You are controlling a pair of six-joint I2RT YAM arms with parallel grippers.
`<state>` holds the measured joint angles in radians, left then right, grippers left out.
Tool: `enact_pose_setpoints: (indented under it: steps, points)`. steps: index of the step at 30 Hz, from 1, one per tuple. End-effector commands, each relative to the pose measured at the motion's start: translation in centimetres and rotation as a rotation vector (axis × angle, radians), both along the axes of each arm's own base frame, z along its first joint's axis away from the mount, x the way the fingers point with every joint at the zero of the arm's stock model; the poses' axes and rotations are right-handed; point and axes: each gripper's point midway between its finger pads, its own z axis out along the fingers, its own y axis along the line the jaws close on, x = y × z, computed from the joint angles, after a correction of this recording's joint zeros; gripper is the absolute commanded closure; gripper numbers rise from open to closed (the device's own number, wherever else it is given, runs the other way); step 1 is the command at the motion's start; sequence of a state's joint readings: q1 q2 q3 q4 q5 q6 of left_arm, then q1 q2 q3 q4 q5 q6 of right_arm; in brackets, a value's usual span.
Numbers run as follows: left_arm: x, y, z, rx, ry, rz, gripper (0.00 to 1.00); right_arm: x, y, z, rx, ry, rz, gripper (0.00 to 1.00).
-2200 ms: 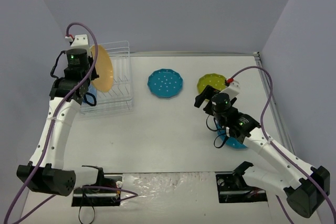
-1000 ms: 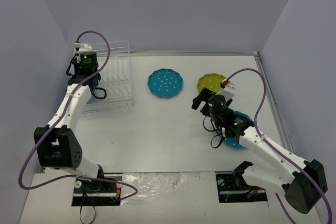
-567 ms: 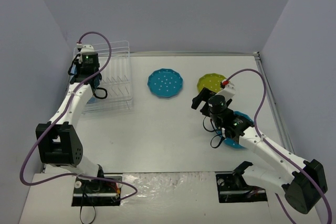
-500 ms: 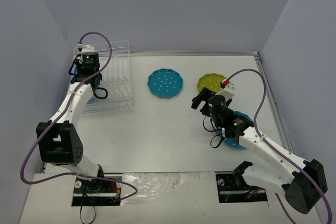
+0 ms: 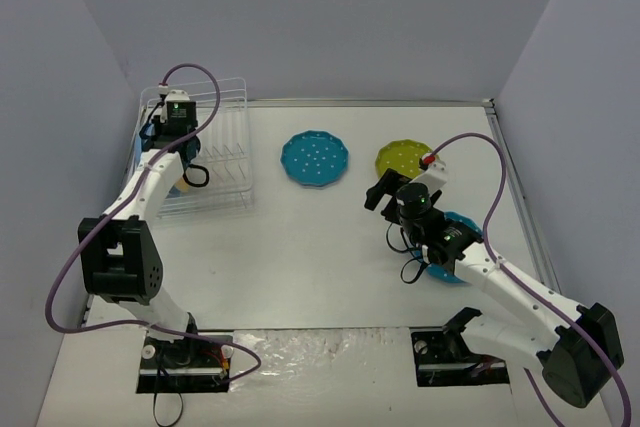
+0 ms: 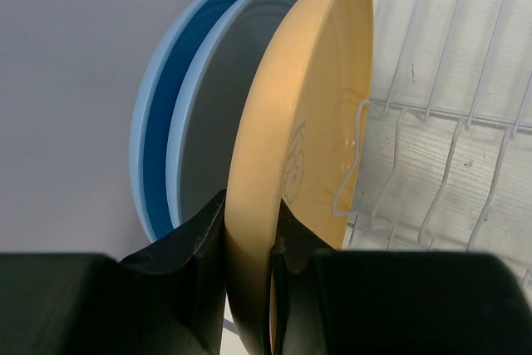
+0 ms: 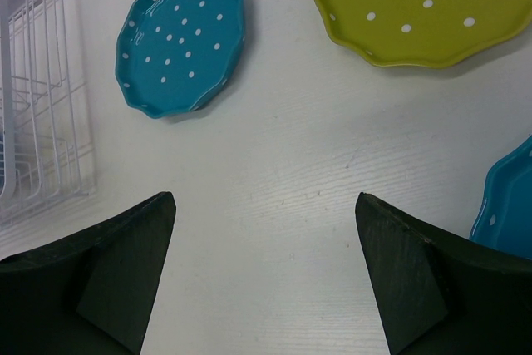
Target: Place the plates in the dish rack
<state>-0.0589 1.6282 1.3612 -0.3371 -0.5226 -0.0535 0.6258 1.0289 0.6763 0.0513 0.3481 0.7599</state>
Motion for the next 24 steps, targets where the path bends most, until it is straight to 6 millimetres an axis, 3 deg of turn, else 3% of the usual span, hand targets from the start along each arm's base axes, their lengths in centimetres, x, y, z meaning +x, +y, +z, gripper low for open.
enact_pose_setpoints:
  steps: [1,8,15,24]
  points:
    - [0.8,0.6,4.0,0.014,-0.092,0.050,0.99,0.9,0.3,1.4,0.044,-0.057,-0.016,0.14]
    - [0.6,0.5,5.0,-0.005,-0.112,0.051,0.59,0.8,0.4,1.5,0.048,-0.057,-0.012,0.14]
    - [0.2,0.4,5.9,-0.016,-0.125,0.056,0.55,0.8,0.4,1.5,0.049,-0.056,-0.010,0.14]
    - [-0.5,-0.9,10.4,-0.085,-0.211,0.012,0.54,1.0,0.5,1.8,0.045,-0.061,-0.009,0.14]
